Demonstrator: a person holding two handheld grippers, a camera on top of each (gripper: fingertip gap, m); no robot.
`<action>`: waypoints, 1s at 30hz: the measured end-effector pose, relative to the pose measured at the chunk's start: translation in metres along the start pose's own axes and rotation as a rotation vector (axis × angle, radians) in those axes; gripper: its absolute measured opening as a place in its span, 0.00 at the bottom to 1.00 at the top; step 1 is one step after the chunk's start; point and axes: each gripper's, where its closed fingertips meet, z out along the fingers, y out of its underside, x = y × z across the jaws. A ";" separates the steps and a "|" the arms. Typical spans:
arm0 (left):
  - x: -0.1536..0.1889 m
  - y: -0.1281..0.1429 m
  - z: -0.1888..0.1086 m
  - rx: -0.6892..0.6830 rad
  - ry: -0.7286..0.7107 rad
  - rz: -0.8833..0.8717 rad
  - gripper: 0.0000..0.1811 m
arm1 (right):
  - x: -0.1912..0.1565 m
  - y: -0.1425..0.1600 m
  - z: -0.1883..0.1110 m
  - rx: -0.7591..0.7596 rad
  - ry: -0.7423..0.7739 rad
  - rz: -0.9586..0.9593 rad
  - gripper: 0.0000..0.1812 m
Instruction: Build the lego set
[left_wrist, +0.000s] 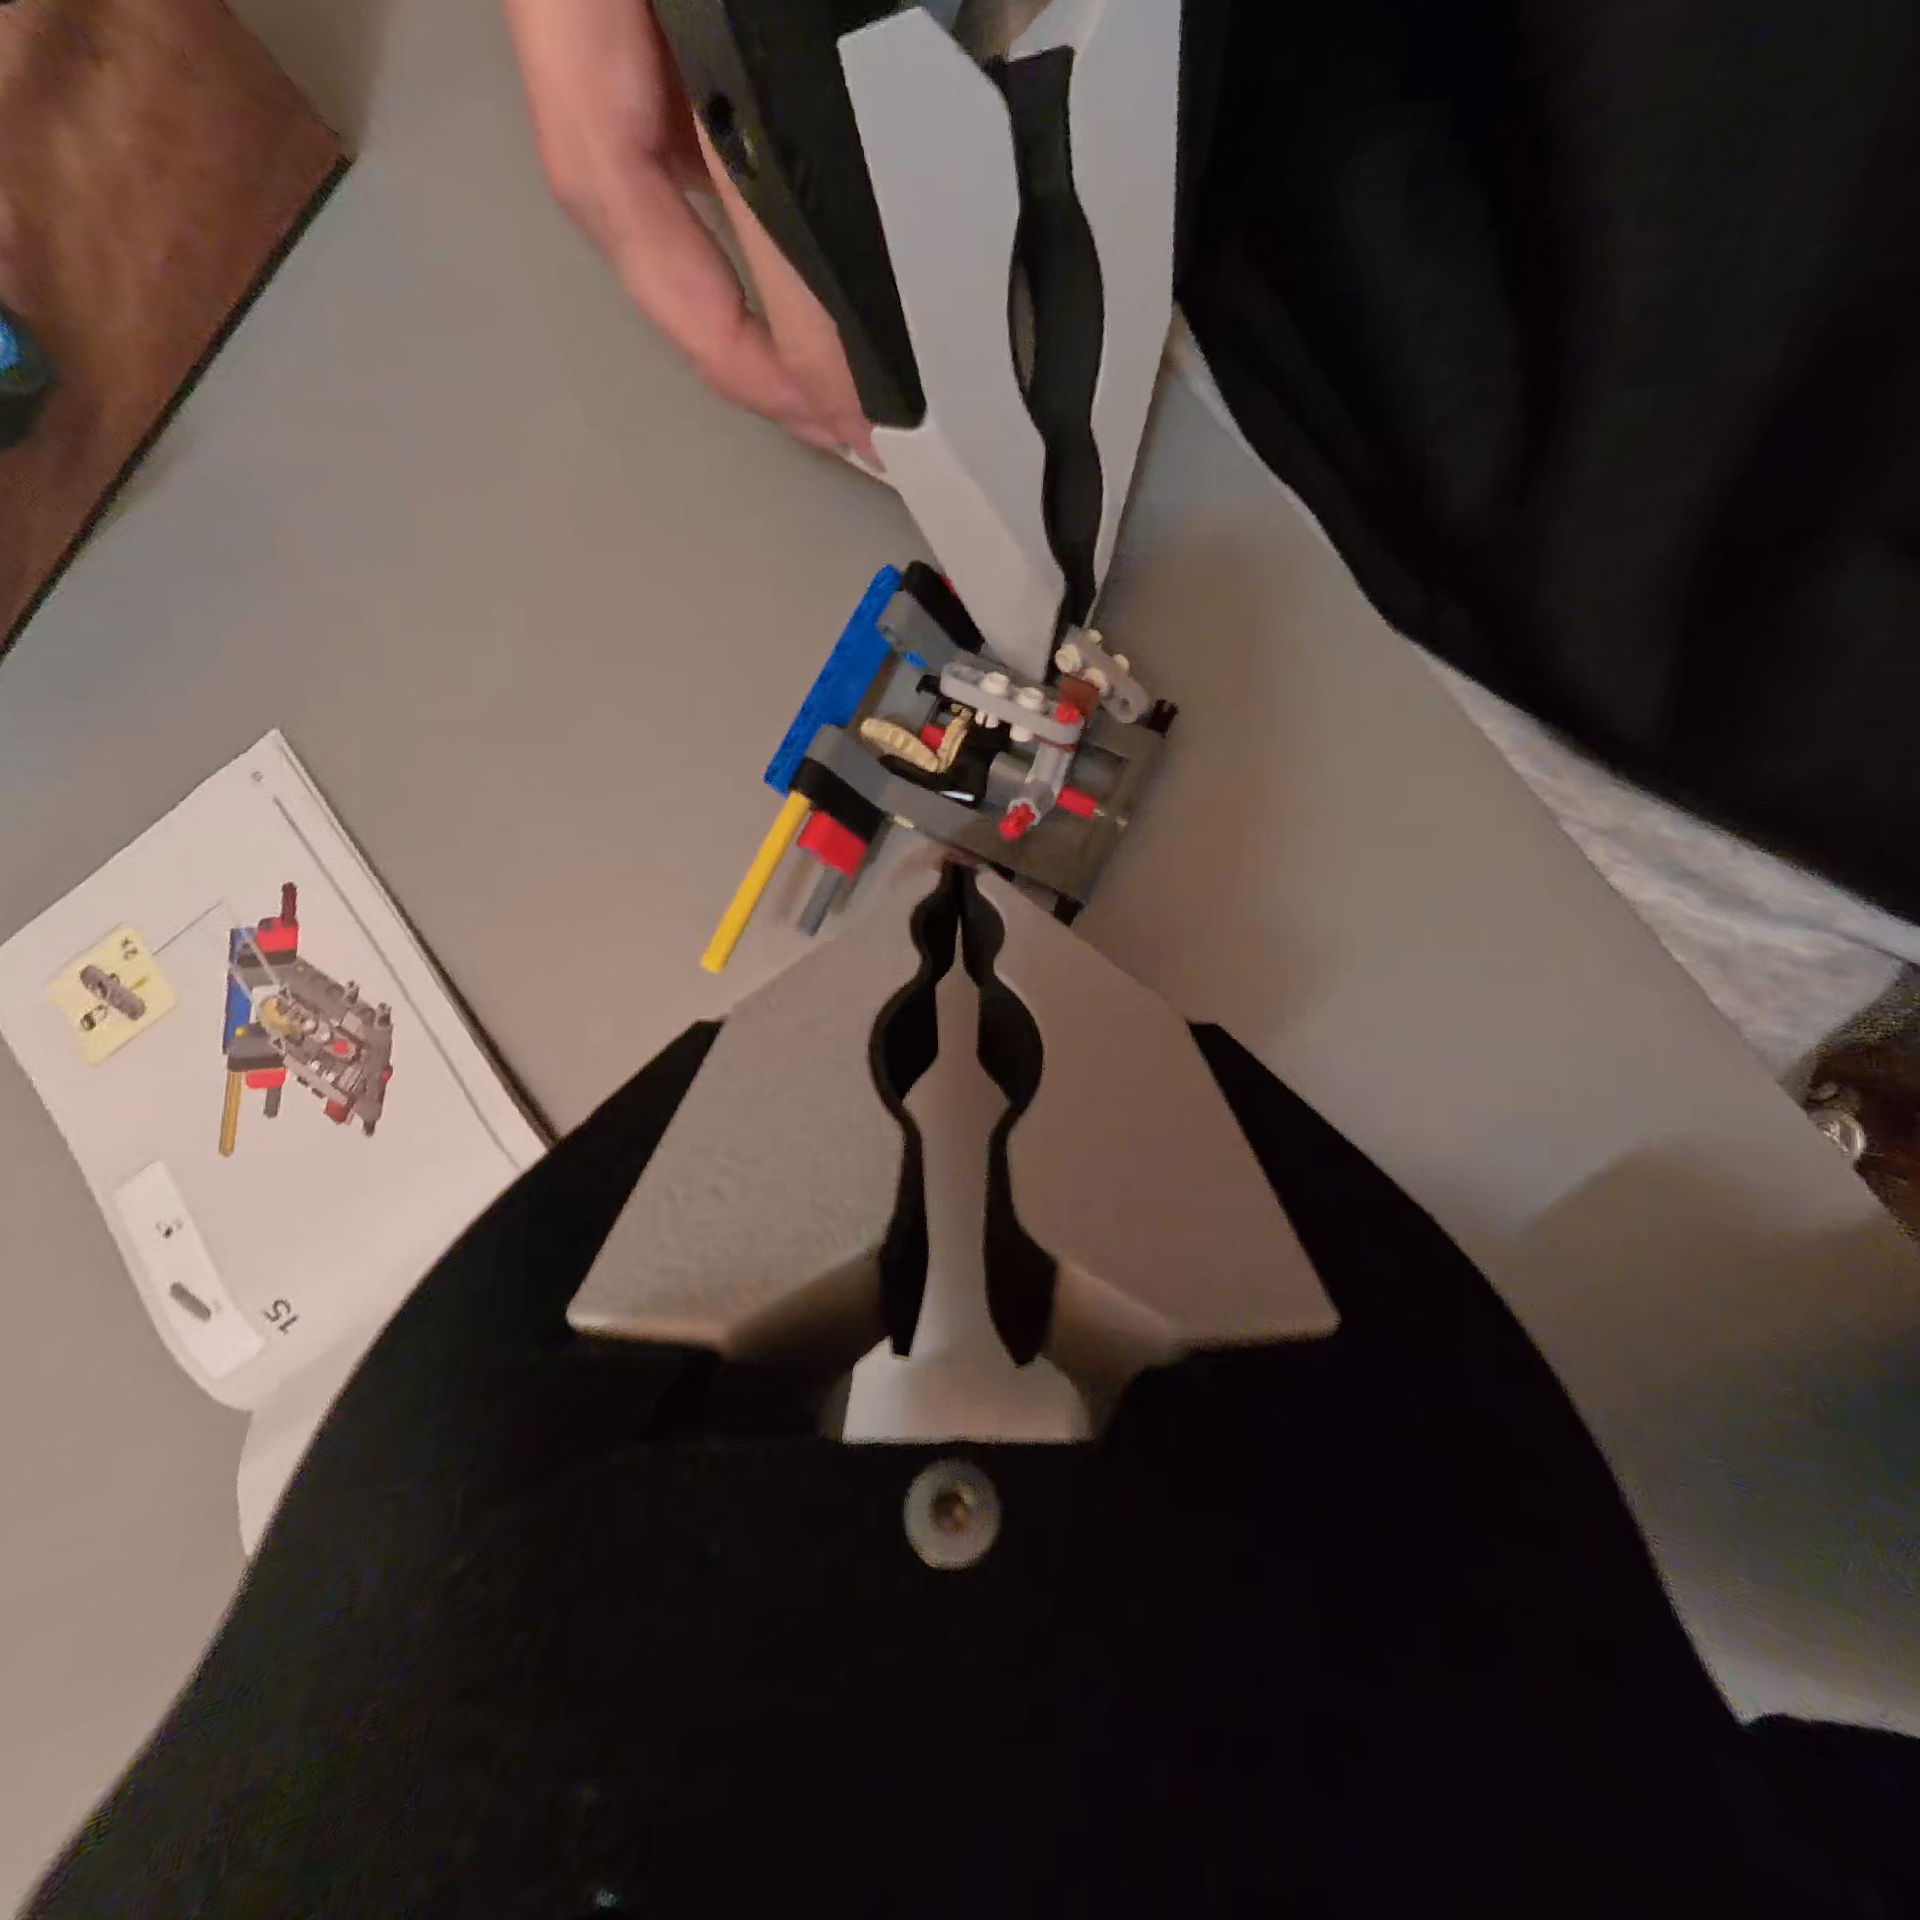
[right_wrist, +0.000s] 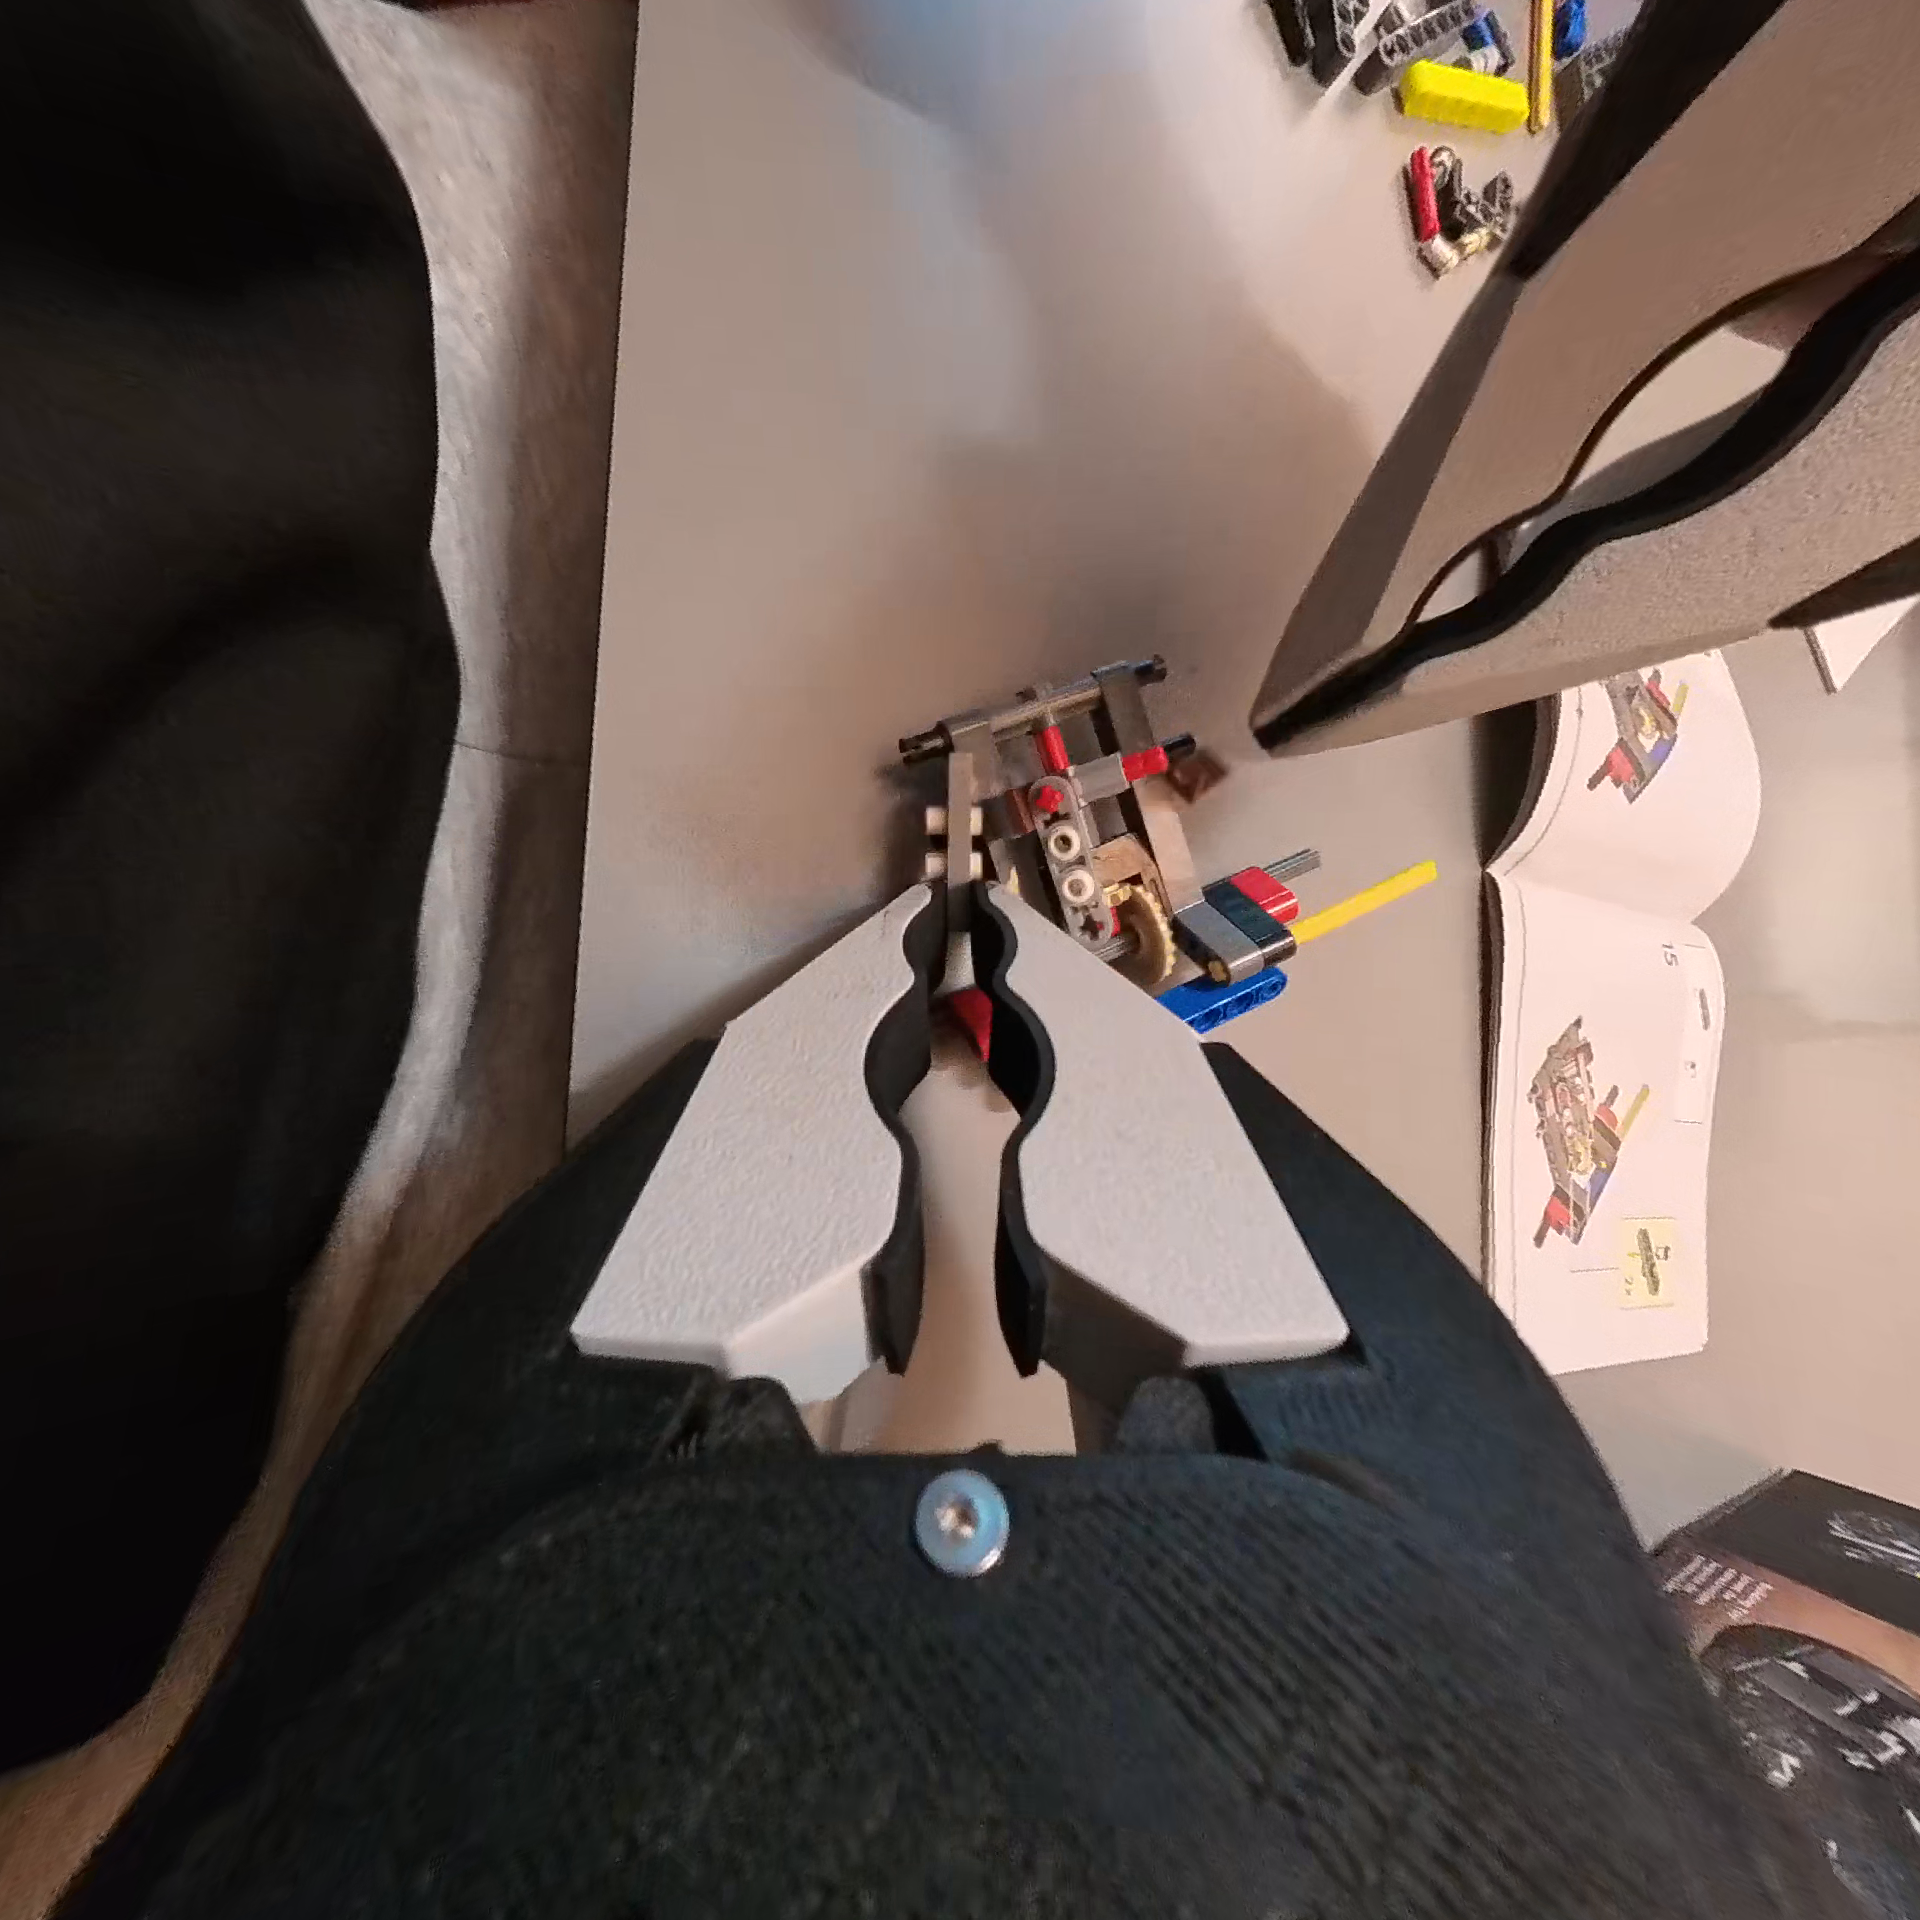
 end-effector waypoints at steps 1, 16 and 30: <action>0.001 -0.002 0.000 0.002 0.005 -0.002 0.00 | 0.000 0.000 0.000 0.004 0.003 0.003 0.00; -0.019 0.035 0.013 0.014 -0.070 -0.225 0.10 | -0.001 -0.001 0.000 0.032 0.006 0.022 0.01; -0.005 0.034 0.012 -0.016 -0.225 -0.195 0.08 | -0.001 0.000 -0.001 0.038 0.003 0.023 0.01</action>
